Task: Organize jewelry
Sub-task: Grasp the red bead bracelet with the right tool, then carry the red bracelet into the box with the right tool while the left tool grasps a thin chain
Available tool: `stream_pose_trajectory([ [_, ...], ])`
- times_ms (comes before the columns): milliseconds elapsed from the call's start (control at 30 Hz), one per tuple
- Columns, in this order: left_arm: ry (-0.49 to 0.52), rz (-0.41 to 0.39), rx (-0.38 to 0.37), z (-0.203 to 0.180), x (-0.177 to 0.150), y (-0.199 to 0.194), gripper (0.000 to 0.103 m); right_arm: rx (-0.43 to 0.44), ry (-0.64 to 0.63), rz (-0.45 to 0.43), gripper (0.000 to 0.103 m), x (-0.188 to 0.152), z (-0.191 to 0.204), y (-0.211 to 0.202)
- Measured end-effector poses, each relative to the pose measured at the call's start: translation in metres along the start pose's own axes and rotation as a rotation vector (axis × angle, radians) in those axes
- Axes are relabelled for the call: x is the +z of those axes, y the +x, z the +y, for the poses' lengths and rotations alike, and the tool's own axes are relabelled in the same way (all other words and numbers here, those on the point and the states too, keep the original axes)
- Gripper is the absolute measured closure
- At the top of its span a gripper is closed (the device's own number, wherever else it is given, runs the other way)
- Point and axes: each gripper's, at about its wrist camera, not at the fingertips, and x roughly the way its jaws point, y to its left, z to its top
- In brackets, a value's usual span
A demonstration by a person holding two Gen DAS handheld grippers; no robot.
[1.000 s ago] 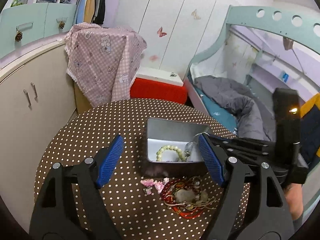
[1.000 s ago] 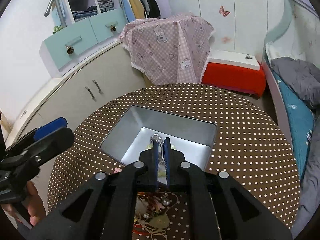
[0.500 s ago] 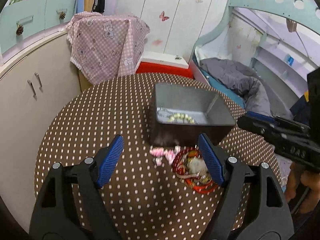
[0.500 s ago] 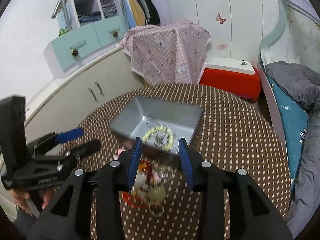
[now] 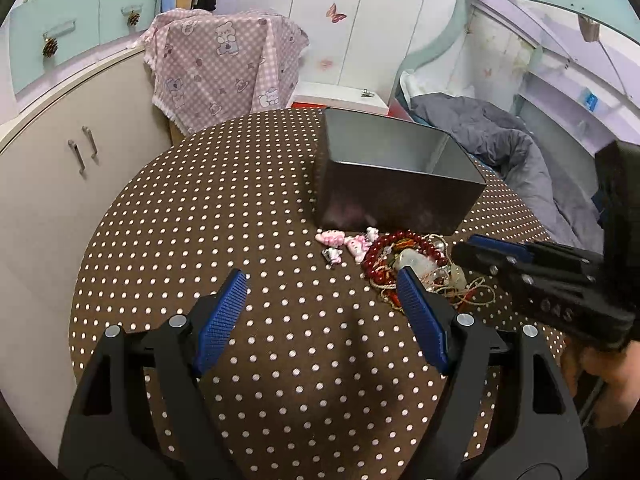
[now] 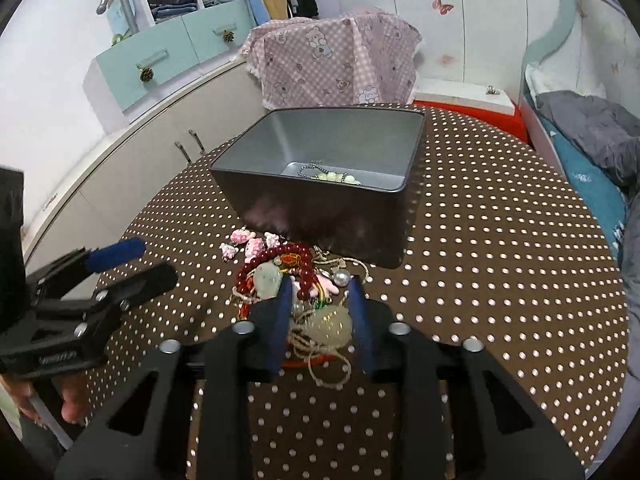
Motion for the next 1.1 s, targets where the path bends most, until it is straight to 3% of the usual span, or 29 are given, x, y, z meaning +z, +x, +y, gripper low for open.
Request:
stream_pose_trajectory([
  [267,-0.011,-0.002,0.003,0.007,-0.002,-0.005,0.027,0.001,-0.024,0.053,0.086,0.006,0.005,0.020],
  [367,-0.016,-0.001,0.001,0.008,-0.003,-0.005,0.027,0.002,-0.035,0.068,0.096,0.005,0.006,0.022],
  [433,-0.015,0.001,0.000,0.007,-0.003,-0.005,0.027,-0.004,-0.050,0.065,0.097,0.002,0.010,0.018],
  [567,-0.017,0.006,-0.003,0.010,-0.005,-0.006,0.027,0.077,-0.043,0.054,0.097,-0.012,0.015,0.000],
  [833,-0.032,0.002,-0.012,0.014,-0.007,-0.012,0.027,0.207,-0.023,-0.069,0.097,-0.023,0.032,-0.060],
  [1100,0.046,0.000,-0.066,-0.006,-0.013,-0.019,0.027,0.178,-0.041,-0.176,0.097,-0.012,0.034,-0.097],
])
